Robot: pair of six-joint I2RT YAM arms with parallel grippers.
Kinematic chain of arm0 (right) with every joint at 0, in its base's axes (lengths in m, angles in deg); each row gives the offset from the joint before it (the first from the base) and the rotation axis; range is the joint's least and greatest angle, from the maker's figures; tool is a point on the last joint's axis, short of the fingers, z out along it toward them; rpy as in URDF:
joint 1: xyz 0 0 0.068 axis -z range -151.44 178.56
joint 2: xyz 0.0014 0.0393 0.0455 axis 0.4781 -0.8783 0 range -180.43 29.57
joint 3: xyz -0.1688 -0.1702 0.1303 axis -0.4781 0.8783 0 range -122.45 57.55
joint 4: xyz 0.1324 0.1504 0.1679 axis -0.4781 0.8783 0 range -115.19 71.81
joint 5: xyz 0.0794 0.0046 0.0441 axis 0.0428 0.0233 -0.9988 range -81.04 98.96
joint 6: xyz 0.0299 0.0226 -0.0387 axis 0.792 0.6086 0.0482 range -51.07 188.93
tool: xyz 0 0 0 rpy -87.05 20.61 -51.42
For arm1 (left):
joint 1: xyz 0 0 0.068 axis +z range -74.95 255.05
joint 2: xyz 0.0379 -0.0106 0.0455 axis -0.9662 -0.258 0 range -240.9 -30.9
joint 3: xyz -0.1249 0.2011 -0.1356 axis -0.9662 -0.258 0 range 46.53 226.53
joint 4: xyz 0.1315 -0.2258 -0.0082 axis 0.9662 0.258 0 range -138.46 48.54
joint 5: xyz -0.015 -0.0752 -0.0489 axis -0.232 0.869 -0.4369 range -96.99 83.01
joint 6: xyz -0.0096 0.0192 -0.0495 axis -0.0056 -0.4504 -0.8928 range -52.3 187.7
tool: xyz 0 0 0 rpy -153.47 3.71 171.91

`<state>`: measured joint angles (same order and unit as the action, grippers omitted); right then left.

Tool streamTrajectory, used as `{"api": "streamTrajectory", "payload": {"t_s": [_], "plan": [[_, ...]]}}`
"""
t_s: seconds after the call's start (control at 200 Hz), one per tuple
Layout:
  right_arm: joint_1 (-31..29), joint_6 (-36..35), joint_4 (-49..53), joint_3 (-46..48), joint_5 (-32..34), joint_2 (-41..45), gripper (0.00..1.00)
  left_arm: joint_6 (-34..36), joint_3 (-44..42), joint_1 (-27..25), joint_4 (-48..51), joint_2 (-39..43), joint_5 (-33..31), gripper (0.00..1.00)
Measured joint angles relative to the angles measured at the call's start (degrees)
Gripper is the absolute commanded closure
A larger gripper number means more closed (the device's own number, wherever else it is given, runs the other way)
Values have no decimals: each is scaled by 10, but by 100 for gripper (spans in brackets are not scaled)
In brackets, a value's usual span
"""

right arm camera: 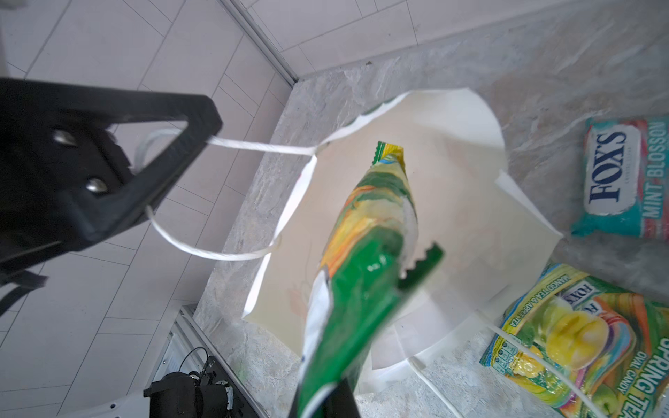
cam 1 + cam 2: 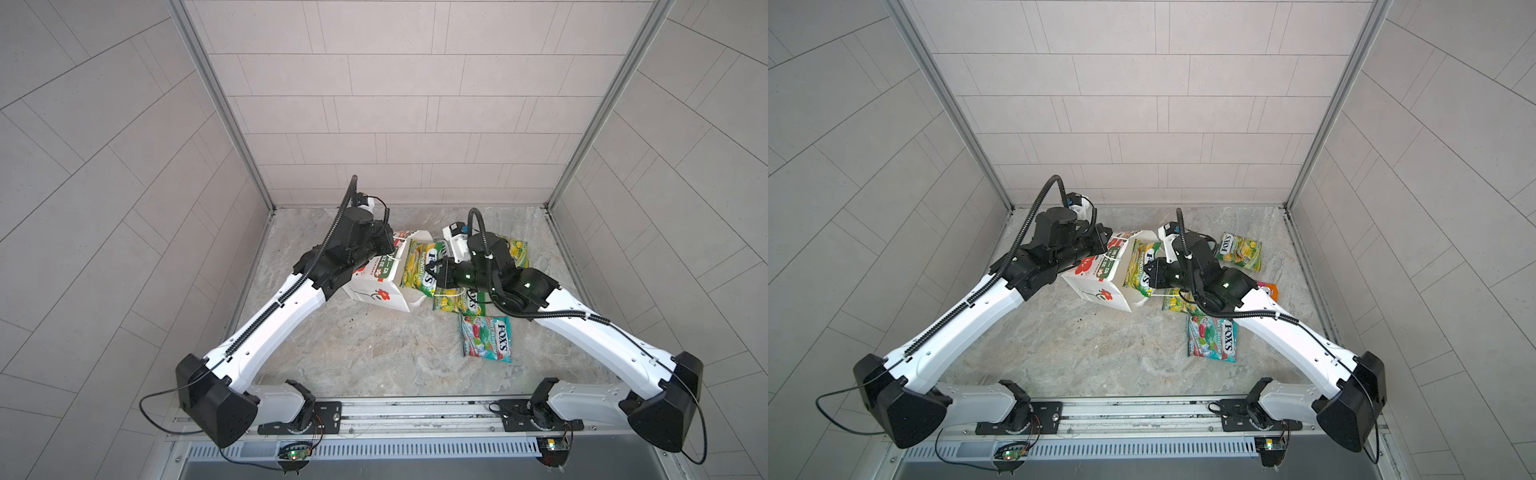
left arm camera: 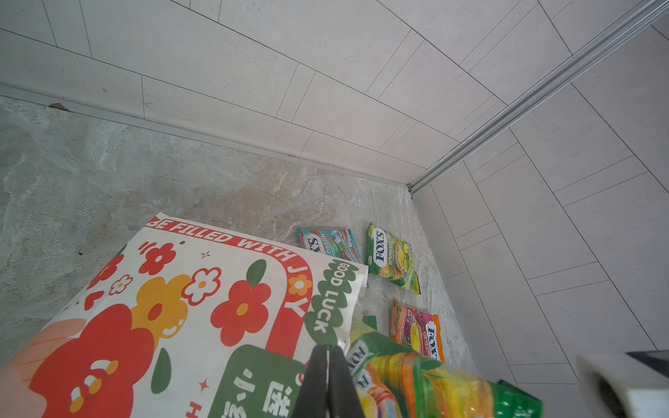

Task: Take the snacks out of the paper bag
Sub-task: 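Pull the green packet out of the bag with the right gripper, then lower the green packet onto the table beside the teal packet and open the right gripper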

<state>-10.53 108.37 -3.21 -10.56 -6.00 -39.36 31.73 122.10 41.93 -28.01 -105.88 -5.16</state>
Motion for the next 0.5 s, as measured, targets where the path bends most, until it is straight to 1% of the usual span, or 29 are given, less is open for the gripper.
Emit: {"api": "streamTrajectory", "payload": {"t_s": [0.295, 0.5], "plan": [[15, -52, 63, -46, 46, 84, 100, 0, 0, 0, 0, 1, 0, 100], [60, -89, 137, -51, 98, 128, 100, 0, 0, 0, 0, 1, 0, 100]]}}
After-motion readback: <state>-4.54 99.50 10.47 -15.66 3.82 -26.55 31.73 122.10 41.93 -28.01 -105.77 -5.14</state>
